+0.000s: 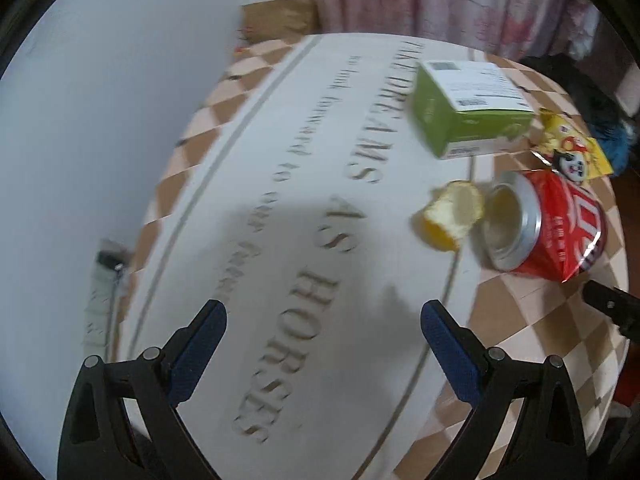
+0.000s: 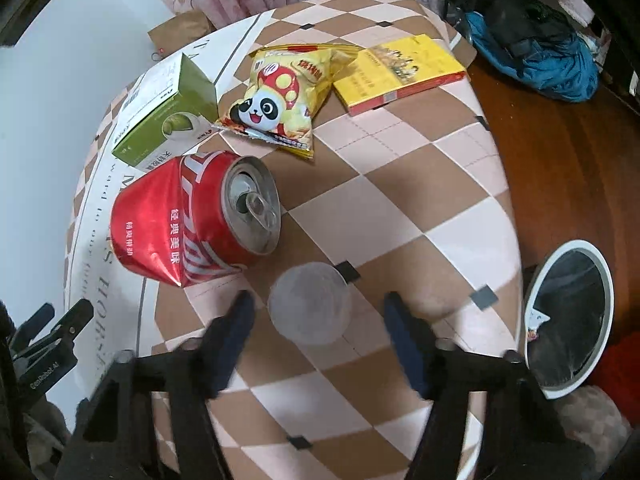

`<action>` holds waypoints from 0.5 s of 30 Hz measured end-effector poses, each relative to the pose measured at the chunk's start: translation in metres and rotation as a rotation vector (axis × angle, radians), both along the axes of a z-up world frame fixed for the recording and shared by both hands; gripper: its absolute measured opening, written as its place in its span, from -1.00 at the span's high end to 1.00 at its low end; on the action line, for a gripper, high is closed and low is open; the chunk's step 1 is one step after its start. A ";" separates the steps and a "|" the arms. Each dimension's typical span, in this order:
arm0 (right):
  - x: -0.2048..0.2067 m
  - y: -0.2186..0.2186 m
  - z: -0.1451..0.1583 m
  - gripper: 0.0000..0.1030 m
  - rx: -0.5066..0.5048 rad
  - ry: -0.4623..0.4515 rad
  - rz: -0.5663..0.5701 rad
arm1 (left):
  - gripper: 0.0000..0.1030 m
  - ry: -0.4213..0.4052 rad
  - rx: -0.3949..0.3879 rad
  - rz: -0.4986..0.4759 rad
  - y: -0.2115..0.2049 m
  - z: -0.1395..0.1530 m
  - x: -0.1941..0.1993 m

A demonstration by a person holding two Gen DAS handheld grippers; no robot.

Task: Collect trash
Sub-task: 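Grasp the clear plastic cup with the right tool while the left tool grasps the lemon peel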

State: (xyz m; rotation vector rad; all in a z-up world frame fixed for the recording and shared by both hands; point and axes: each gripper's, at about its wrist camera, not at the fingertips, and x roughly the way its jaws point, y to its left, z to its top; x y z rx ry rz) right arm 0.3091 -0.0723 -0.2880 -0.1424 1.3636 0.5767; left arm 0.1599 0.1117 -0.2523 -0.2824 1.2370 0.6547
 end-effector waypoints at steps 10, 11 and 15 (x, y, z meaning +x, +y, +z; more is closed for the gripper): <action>0.001 -0.013 0.014 0.11 -0.029 -0.054 0.004 | -0.63 -0.101 -0.109 -0.133 -0.001 -0.009 0.053; 0.002 -0.016 0.014 0.11 -0.031 -0.052 0.001 | -0.48 -0.105 -0.112 -0.142 -0.001 -0.009 0.055; 0.006 -0.021 0.013 0.11 -0.037 -0.047 -0.005 | 0.28 -0.104 -0.154 -0.172 0.002 -0.016 0.065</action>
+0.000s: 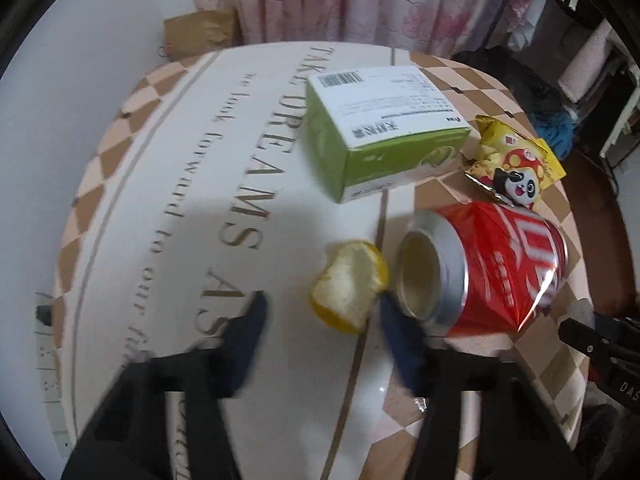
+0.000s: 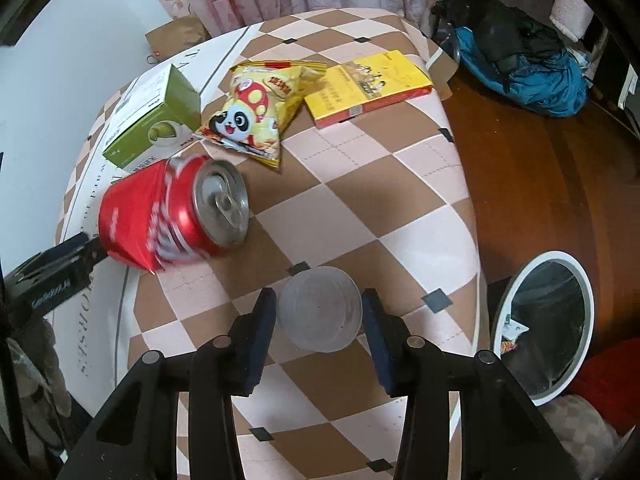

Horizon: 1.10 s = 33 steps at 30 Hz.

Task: Collect trash
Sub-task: 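Grasp the clear plastic cup with the right tool while the left tool grasps the lemon peel, then carry the cup and lemon peel to the bin and release them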

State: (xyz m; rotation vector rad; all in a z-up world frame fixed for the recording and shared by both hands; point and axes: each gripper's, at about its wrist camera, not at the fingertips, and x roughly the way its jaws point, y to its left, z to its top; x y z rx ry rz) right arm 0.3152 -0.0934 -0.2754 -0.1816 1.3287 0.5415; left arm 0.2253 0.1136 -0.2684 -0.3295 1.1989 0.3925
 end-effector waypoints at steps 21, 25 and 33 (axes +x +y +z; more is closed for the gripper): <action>-0.022 -0.026 0.059 0.11 0.114 -0.039 0.005 | 0.89 -0.124 0.107 0.067 -0.025 0.090 -0.063; -0.023 -0.045 0.082 0.11 0.144 -0.065 -0.008 | 0.89 -0.177 0.119 0.041 -0.048 0.121 -0.059; -0.014 -0.106 0.138 0.12 0.191 -0.150 -0.064 | 0.89 -0.300 0.097 -0.085 -0.125 0.175 -0.022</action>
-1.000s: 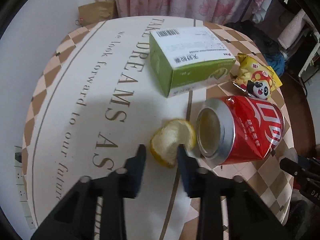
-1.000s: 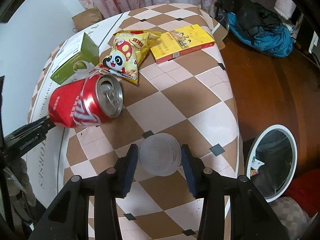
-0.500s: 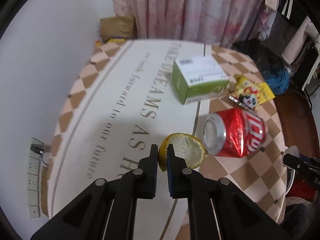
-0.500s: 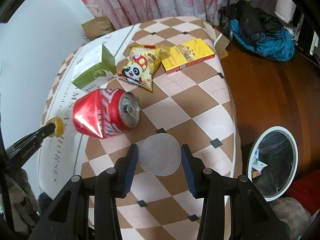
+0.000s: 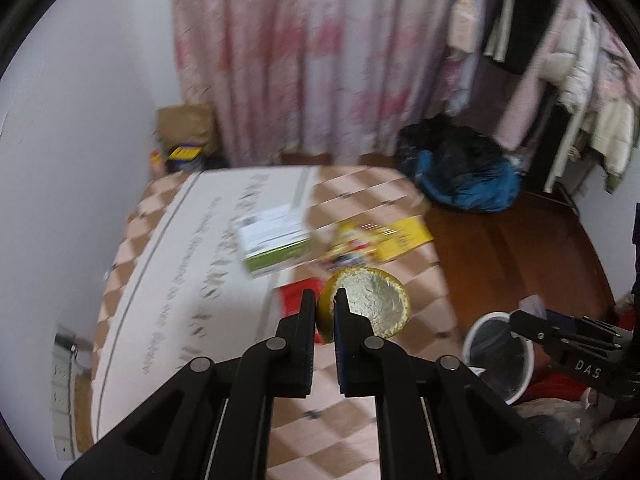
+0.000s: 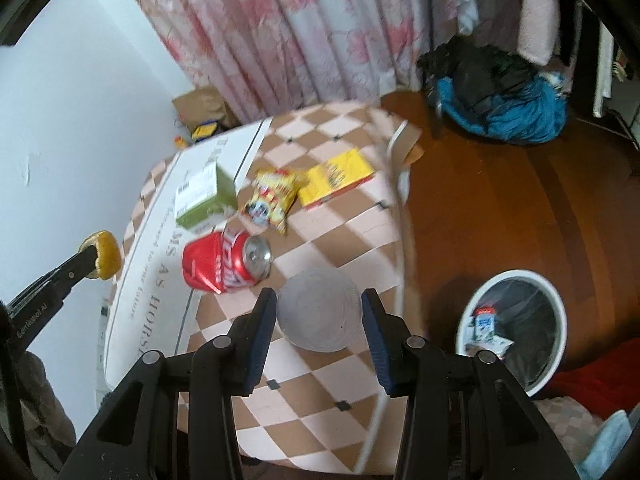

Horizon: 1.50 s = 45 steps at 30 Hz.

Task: Collect trash
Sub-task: 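Carry the cup and lemon peel to the bin and release them, then withdraw both open tools from above the bin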

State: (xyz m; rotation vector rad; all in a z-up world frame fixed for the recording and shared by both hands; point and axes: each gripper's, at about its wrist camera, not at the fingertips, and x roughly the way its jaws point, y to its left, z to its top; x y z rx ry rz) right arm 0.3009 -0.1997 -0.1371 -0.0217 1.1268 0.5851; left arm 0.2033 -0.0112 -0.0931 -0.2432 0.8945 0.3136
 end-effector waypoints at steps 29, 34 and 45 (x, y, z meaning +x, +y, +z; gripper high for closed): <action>0.092 -0.311 -0.173 0.11 -0.121 0.284 -0.414 | 0.85 0.414 -0.278 -0.420 -0.282 -0.153 0.189; 0.101 -0.314 -0.194 -0.49 -0.129 0.332 -0.441 | 0.39 0.437 -0.233 -0.396 -0.285 -0.156 0.191; 0.092 -0.313 -0.195 -1.00 -0.239 0.363 -0.459 | -0.87 0.422 -0.170 -0.364 -0.271 -0.153 0.182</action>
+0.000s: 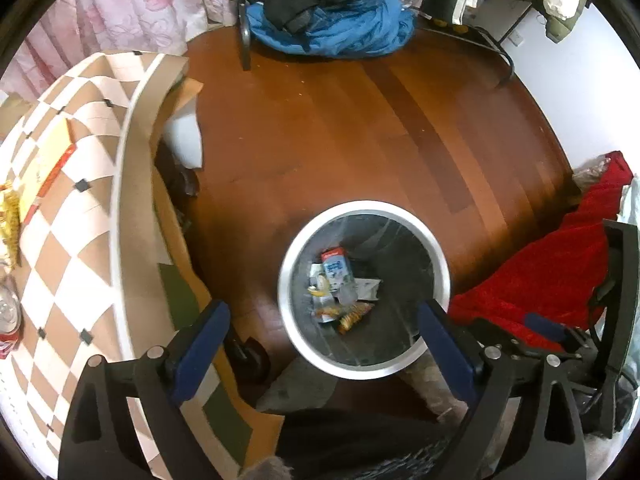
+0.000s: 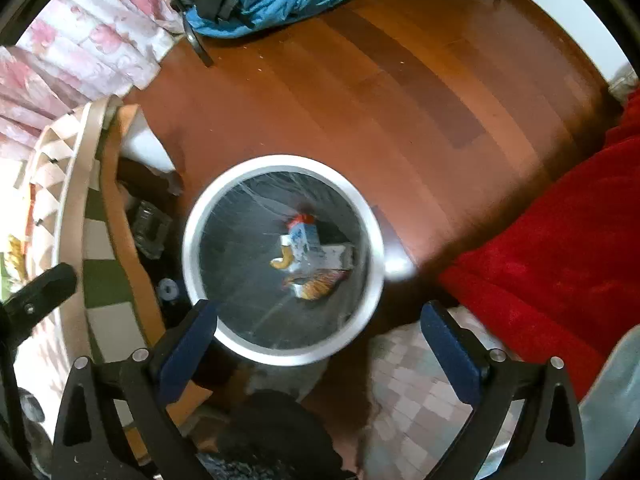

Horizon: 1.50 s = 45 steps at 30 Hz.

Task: Collect trash
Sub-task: 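Withdraw both open tools from above the bin, then grasp the red cola can with the left tool while the right tool grasps the yellow snack bag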

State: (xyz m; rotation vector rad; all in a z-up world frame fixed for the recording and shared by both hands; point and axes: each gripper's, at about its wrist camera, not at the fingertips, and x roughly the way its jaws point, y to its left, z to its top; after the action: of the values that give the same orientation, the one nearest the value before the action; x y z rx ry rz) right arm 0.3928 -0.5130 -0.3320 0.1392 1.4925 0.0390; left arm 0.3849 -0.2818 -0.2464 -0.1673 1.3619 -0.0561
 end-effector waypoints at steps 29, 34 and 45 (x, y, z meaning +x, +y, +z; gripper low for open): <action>-0.049 0.017 0.118 -1.00 -0.046 -0.113 0.047 | -0.88 -0.201 0.159 0.007 0.011 0.083 -0.051; -0.061 0.028 0.149 -1.00 -0.052 -0.166 0.056 | -0.88 -0.253 0.193 0.037 0.028 0.107 -0.063; -0.072 0.142 0.167 -1.00 0.116 -0.186 0.188 | -0.88 -0.252 0.238 0.276 0.168 0.120 -0.113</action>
State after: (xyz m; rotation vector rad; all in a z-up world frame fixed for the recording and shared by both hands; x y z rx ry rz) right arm 0.3208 -0.3712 -0.1653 0.0855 1.3133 0.2837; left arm 0.2719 -0.1139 -0.1264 -0.1407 1.0737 0.3062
